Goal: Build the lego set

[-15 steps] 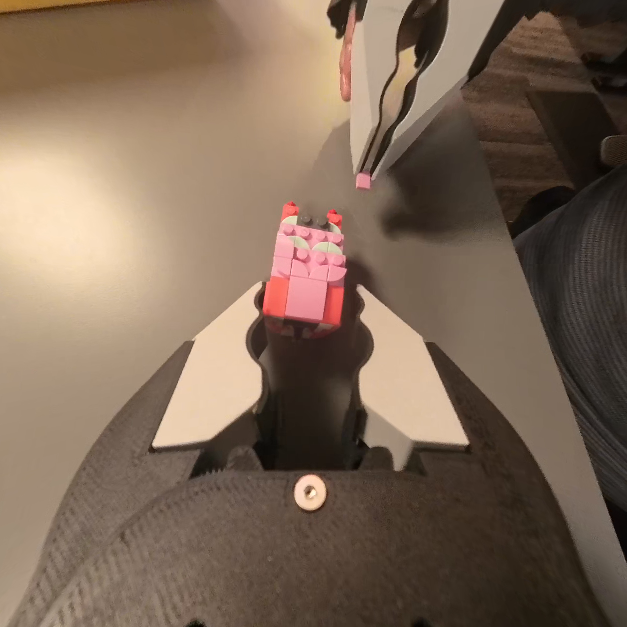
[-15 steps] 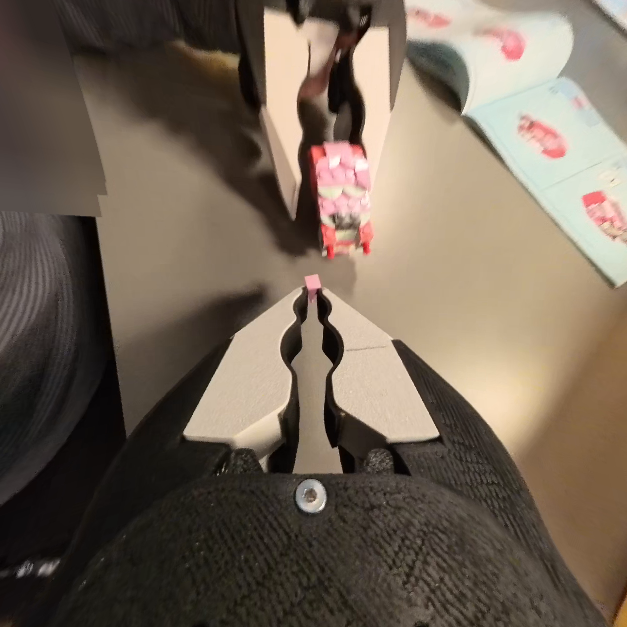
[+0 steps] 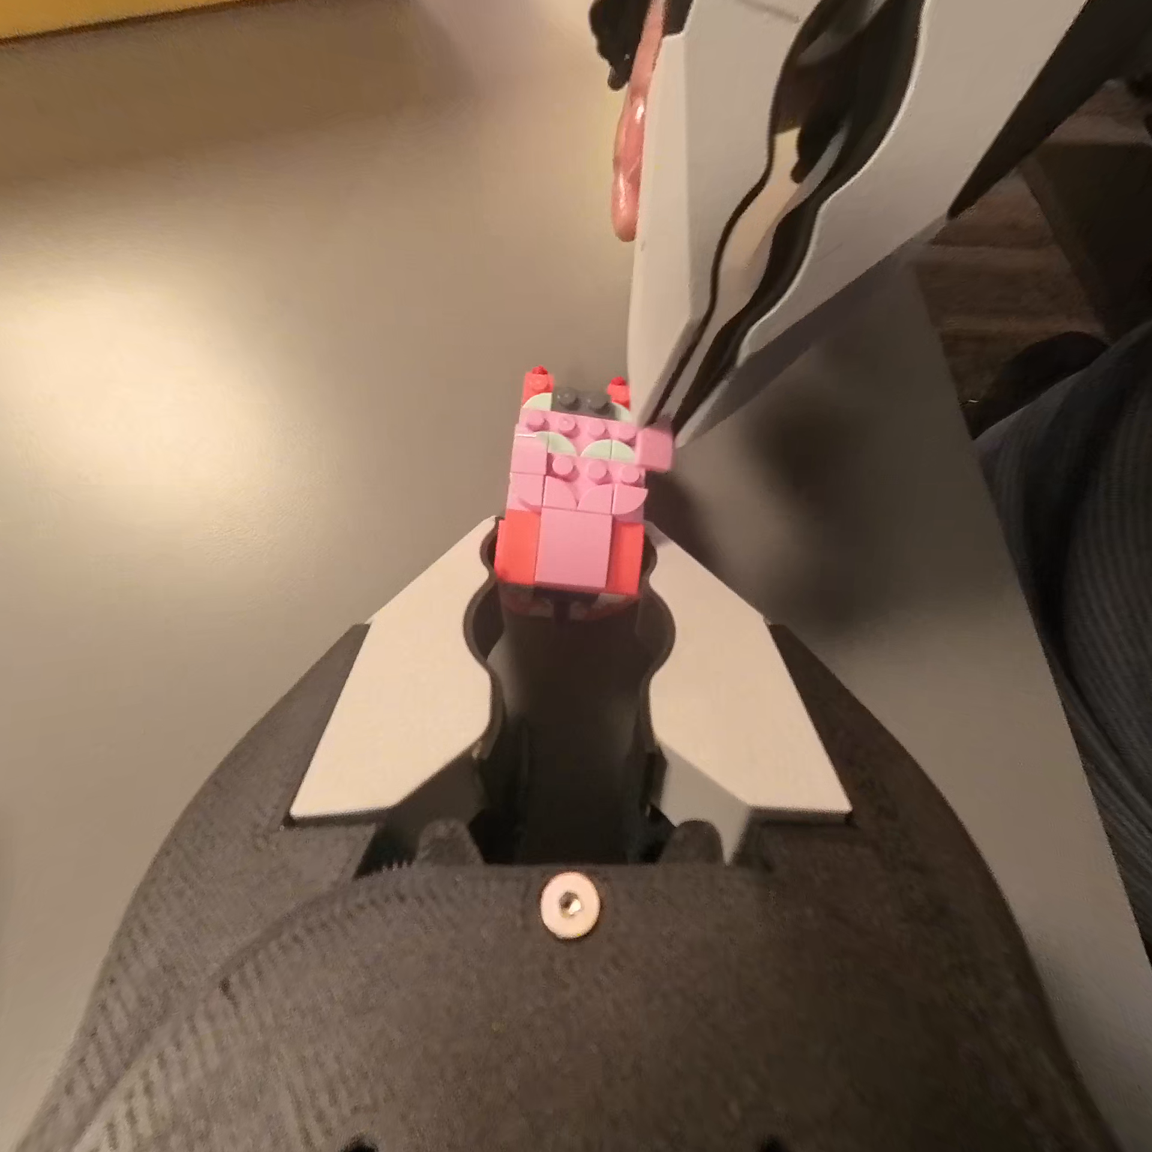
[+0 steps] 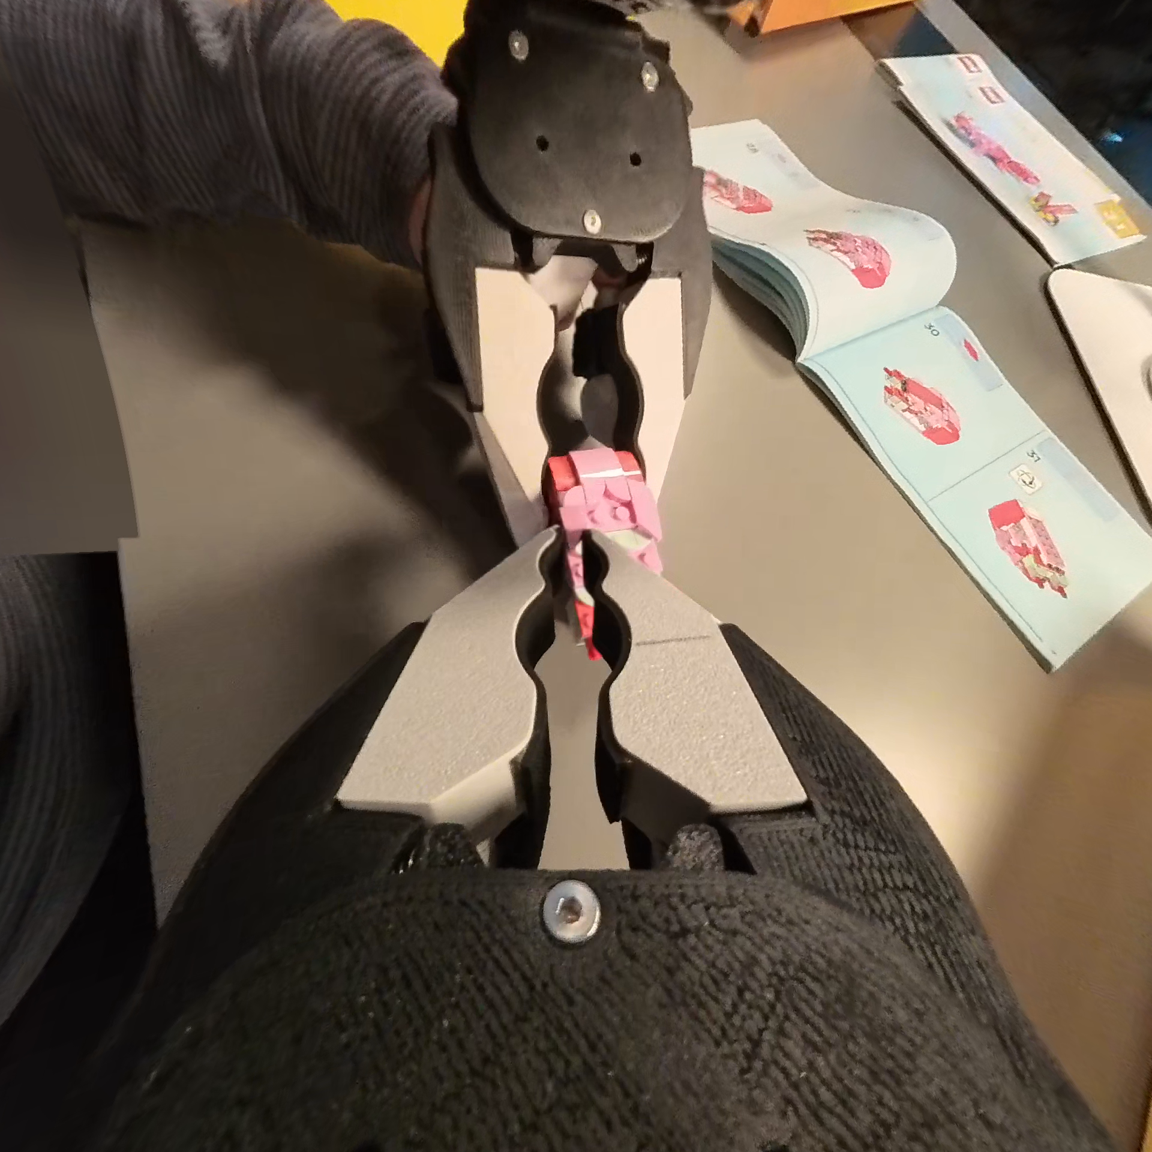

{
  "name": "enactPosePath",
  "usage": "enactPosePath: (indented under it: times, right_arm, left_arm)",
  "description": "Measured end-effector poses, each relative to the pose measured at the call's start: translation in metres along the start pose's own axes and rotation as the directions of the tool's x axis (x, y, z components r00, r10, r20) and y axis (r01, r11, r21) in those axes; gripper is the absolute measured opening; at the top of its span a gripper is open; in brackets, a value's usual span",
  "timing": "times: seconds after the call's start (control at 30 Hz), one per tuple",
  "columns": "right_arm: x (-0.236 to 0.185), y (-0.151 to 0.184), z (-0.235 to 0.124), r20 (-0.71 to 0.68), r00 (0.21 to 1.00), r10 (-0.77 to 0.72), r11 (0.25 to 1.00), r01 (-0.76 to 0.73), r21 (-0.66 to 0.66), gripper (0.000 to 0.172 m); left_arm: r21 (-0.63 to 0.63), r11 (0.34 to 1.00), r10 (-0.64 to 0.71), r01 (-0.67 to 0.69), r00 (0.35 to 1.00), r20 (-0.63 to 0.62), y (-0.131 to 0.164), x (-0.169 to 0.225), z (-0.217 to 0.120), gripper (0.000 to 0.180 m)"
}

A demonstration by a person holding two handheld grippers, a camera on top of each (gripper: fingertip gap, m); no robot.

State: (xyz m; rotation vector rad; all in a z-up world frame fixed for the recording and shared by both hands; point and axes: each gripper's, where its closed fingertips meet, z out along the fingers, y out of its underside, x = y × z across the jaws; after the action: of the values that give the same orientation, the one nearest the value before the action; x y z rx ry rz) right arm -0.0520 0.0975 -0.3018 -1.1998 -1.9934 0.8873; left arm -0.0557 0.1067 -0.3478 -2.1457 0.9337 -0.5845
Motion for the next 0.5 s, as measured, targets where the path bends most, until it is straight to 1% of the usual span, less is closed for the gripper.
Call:
enactPosePath:
  times: [0.27, 0.5]
  right_arm:
    - [0.0045, 0.0075, 0.0022, 0.047, 0.997, 0.067, 0.994, -0.063, -0.092, 0.002]
    - [0.0046, 0.0079, 0.0021, 0.065, 0.996, 0.062, 0.990, -0.053, -0.130, 0.002]
  left_arm:
    - [0.008, 0.999, -0.038, 0.038, 0.999, 0.016, -0.0036, -0.0009, 0.0031, 0.040]
    - [0.008, 0.999, -0.040, 0.040, 0.999, 0.022, -0.0041, -0.0013, 0.0038, 0.040]
